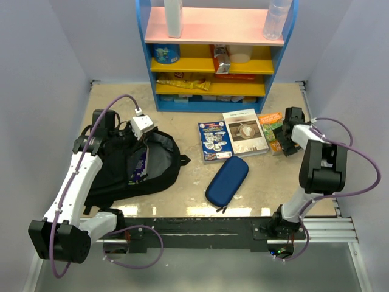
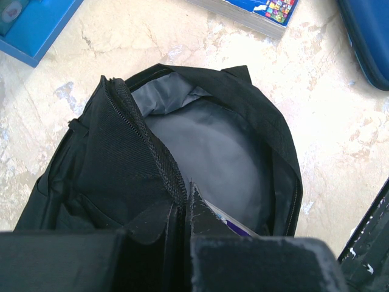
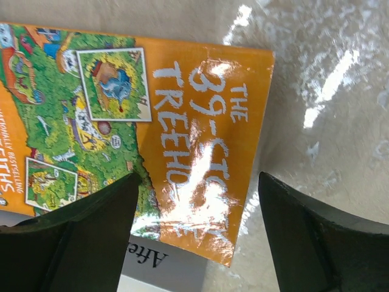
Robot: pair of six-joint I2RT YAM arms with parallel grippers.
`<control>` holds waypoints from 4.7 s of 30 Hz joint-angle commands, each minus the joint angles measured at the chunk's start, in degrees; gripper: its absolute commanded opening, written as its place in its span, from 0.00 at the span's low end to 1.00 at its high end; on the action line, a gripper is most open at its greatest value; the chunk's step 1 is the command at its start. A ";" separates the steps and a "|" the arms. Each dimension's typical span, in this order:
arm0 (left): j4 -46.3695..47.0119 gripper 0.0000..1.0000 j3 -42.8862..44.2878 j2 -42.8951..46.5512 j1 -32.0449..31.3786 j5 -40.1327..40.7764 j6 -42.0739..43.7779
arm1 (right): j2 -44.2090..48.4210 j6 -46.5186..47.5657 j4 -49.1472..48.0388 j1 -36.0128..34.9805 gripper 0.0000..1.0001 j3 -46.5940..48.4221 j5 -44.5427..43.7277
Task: Pack the student bag
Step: Pick up the book from the center of the board, then place the book in the student bag.
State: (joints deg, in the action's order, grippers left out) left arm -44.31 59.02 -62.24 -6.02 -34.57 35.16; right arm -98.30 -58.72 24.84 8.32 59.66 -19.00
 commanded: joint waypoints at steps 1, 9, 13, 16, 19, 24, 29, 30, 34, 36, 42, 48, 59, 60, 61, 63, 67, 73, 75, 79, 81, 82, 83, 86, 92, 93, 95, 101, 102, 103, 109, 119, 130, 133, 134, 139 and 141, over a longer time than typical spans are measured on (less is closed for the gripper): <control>1.34 0.00 2.94 0.54 -0.39 -3.66 0.44 | -1.54 -1.57 -2.51 0.21 0.81 2.30 -0.86; 1.51 0.00 3.11 0.19 -0.31 -4.28 0.18 | -0.58 0.18 -7.52 0.21 0.78 3.09 2.04; 1.42 0.00 3.55 0.19 -0.31 -4.46 0.00 | 0.65 0.36 -9.81 0.21 0.78 2.48 3.70; 1.25 0.00 3.55 0.27 -0.31 -4.46 0.09 | 1.62 0.80 -11.48 0.21 0.78 2.48 4.85; 1.16 0.00 3.29 0.45 -0.31 -4.46 0.18 | 2.85 0.89 -13.32 0.21 0.78 2.13 6.17; 1.16 0.00 2.50 0.63 -0.31 -4.37 0.53 | 6.27 0.71 -14.56 0.21 0.77 0.55 7.05; 0.98 0.00 2.32 0.63 -0.31 -4.28 0.88 | 9.09 1.07 -17.28 0.21 0.76 -1.65 6.70; 0.98 0.00 2.24 0.71 -0.31 -4.28 0.88 | 8.14 0.89 -17.11 0.21 0.76 -1.65 7.13; 0.81 0.00 1.88 1.06 -0.31 -3.93 1.32 | 4.62 -0.60 -15.00 0.21 0.72 -1.65 9.51; 0.55 0.00 1.88 1.24 -0.31 -3.58 1.58 | 3.82 -1.66 -15.52 0.21 0.66 -3.05 10.30; 0.19 0.00 1.97 1.24 -0.57 -3.05 2.20 | 4.17 -3.16 -17.02 0.21 0.27 -4.55 11.97; 0.37 0.00 1.97 0.98 -0.66 -3.05 2.11 | 8.03 -2.10 -16.40 0.21 0.00 -4.99 10.13; 0.19 0.00 1.88 1.07 -0.83 -2.70 2.55 | 16.81 1.67 -19.91 -0.40 0.00 -6.04 7.76; 0.37 0.00 1.88 1.07 -0.83 -2.70 2.55 | 18.65 2.03 -20.44 -0.75 0.00 -6.05 8.02; 0.46 0.00 1.97 0.89 -0.83 -2.79 2.55 | 22.50 2.29 -20.71 -1.72 0.00 -5.87 8.28; 0.72 0.00 2.15 0.63 -0.83 -3.14 2.29 | 25.95 3.43 -19.40 -3.21 0.00 -3.77 8.20; 1.25 0.00 2.76 0.28 -0.92 -4.02 1.58 | 33.78 5.98 -18.25 -11.62 0.00 0.01 3.54; 0.81 0.00 2.85 0.89 -1.01 -3.67 1.67 | 39.32 8.00 -18.33 -22.61 0.00 6.08 2.57; 0.81 0.00 2.76 1.06 -1.10 -3.84 1.58 | 39.94 8.18 -18.25 -24.92 0.00 8.27 3.18; 1.16 0.00 2.94 1.33 -1.18 -3.93 0.88 | 38.98 4.32 -19.65 -28.43 0.00 9.16 9.76; 1.16 0.00 3.11 1.51 -1.18 -3.93 0.70 | 38.10 0.11 -21.58 -28.97 0.00 7.32 16.43; 1.16 0.00 3.20 1.51 -1.10 -3.84 0.70 | 37.14 -1.64 -22.72 -30.10 0.00 6.10 18.54; 1.16 0.00 3.29 1.51 -1.10 -3.75 0.70 | 36.69 -4.71 -26.56 -31.07 0.00 3.21 21.96; 0.99 0.00 3.29 1.68 -1.10 -3.58 0.79 | 33.36 -8.68 -32.28 -35.99 0.00 -0.14 27.24; 1.07 0.00 3.11 1.68 -1.10 -2.79 1.14 | 28.88 -11.24 -39.08 -44.96 0.00 -0.78 29.73; 1.16 0.00 3.11 1.68 -1.10 -2.87 1.05 | 28.43 -11.07 -39.08 -45.84 0.00 -0.25 29.73; 1.34 0.00 2.94 1.86 -1.10 -2.87 0.88 | 27.73 -10.98 -38.90 -48.04 0.00 1.24 30.43; 1.34 0.00 2.59 1.86 -1.10 -2.61 0.97 | 25.36 -13.08 -44.33 -51.47 0.00 -0.59 32.19; 1.34 0.00 2.59 1.86 -1.10 -2.61 0.97 | 24.92 -13.52 -45.22 -51.56 0.00 -1.29 32.36; 1.34 0.00 2.59 2.03 -1.10 -2.70 1.05 | 23.78 -13.96 -47.49 -51.56 0.00 -2.95 32.63; 0.72 0.00 2.76 2.30 -1.01 -2.52 1.40 | 17.28 -13.44 -48.07 -51.38 0.00 -7.53 31.22; 0.11 0.00 2.59 2.47 -1.10 -2.70 2.11 | 6.29 1.64 -33.73 -49.63 0.36 -3.51 30.51; -0.33 0.00 2.76 2.03 -1.19 -2.87 2.46 | 3.74 15.28 -23.72 -47.34 0.94 0.45 26.74; -0.33 0.00 2.85 1.94 -1.19 -2.79 2.37 | 2.16 16.09 -23.43 -46.38 0.95 0.81 27.79; -0.33 0.00 2.85 1.86 -1.19 -2.87 2.37 | 1.71 15.83 -23.87 -46.03 0.95 0.64 29.62; -0.68 0.00 3.29 1.86 -1.19 -2.96 2.37 | -1.62 11.80 -31.84 -46.02 0.92 -1.99 34.46; -0.77 0.00 3.38 1.94 -1.19 -2.96 2.46 | -3.65 10.12 -35.02 -46.02 0.88 -2.96 37.27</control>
State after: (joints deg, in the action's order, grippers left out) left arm -45.98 59.57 -61.36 -6.83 -34.48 36.71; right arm -99.61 -46.13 -2.83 -37.47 58.02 12.16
